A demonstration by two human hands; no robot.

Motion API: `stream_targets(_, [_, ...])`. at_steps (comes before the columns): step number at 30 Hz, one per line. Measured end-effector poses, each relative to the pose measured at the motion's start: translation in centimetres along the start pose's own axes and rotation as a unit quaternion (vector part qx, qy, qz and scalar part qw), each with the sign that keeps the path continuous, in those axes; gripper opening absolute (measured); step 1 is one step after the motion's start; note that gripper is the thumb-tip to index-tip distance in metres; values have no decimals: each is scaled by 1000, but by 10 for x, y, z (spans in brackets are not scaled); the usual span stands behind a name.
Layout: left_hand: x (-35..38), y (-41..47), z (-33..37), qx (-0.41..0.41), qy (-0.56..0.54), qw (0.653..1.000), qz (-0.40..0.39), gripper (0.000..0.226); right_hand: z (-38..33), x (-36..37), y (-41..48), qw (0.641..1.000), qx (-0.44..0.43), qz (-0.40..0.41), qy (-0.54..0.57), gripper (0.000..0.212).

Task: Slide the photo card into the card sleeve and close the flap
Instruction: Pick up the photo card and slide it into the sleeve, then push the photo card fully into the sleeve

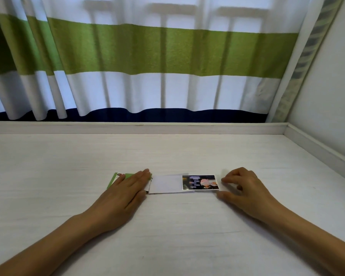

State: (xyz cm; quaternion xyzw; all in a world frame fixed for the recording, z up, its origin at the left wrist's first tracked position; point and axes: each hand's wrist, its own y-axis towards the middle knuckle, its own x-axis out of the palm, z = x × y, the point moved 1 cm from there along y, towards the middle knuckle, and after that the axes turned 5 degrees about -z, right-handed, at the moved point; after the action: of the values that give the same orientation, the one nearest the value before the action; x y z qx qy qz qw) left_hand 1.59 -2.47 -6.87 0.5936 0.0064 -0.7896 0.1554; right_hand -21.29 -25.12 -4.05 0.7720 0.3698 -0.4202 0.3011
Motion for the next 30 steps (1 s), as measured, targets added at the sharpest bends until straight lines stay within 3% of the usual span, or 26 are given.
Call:
stream_targets(6, [1,1,-1,-3,3,1000,4,86,-9,8,-3,999,-31,41,4,31])
stream_targets(25, [2,3,-1,-6,4,1000,9,93,-37,20,4,994,-102,34,19,28])
stream_targets(30, [1,3,-1,-6,4,1000,7,93,-38,22,5,996,-81,43,21,30])
